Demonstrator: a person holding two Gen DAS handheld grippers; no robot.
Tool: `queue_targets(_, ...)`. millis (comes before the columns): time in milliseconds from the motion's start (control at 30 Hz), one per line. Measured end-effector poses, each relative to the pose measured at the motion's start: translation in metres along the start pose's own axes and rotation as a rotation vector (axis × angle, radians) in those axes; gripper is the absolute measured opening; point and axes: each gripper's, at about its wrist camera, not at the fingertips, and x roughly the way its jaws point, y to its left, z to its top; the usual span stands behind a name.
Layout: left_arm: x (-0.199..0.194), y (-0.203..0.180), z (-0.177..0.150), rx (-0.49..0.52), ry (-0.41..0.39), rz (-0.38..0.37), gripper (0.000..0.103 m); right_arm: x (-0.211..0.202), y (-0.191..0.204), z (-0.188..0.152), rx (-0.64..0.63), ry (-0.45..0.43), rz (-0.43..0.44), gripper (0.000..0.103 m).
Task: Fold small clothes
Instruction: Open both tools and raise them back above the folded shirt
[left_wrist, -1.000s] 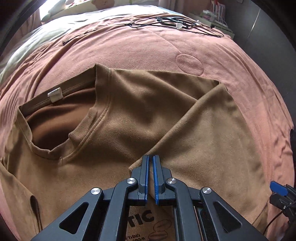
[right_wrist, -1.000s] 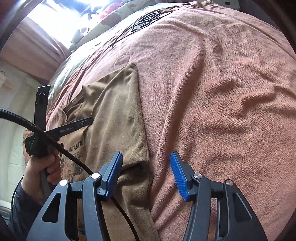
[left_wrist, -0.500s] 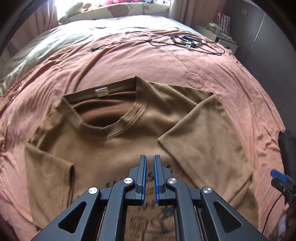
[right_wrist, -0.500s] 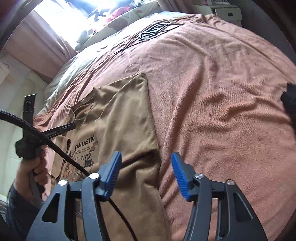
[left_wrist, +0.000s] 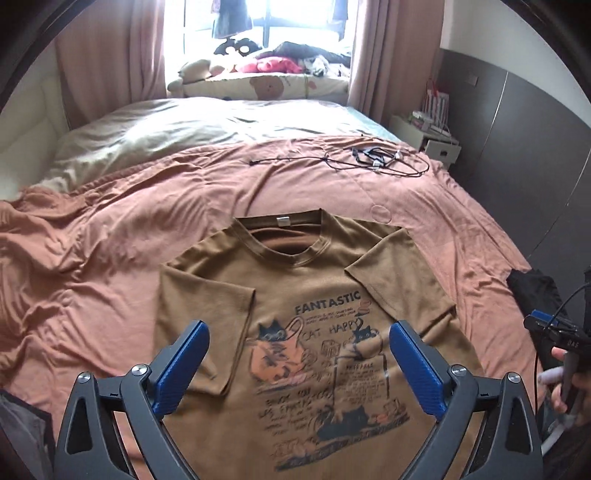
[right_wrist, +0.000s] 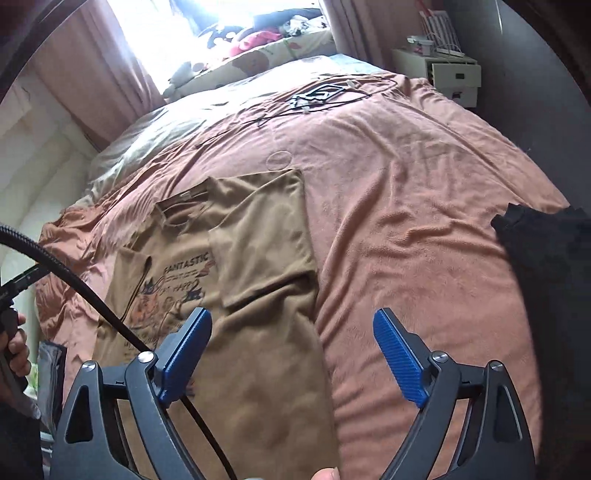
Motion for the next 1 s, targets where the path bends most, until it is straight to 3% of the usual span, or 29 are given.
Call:
queue_targets(100,-0.038,0.016,-0.016,-0.017,-0.047,-0.01,0.099,-0.032,0.011,-0.008,-0.012,-0.037,-0.017,0.098)
queue_targets(433,-0.136,0.053,-0.076,-0.078,-0.157,-0.016,0.101,-0.133,0.048,-0.053,-0.066,-0.204,-0.13,0.099)
queue_targets(633,-0.181,0.065,-0.115,-0.117,-0.209,-0.001,0.101,-0.191,0.059,-0.094,-0.116,-0.283,-0.125,0.099)
queue_targets(1000,-0.257,0.063,-0.183,-0.118,-0.304,0.028,0.101,-0.25,0.035,-0.158,-0.125,-0.317,-0.065,0.099)
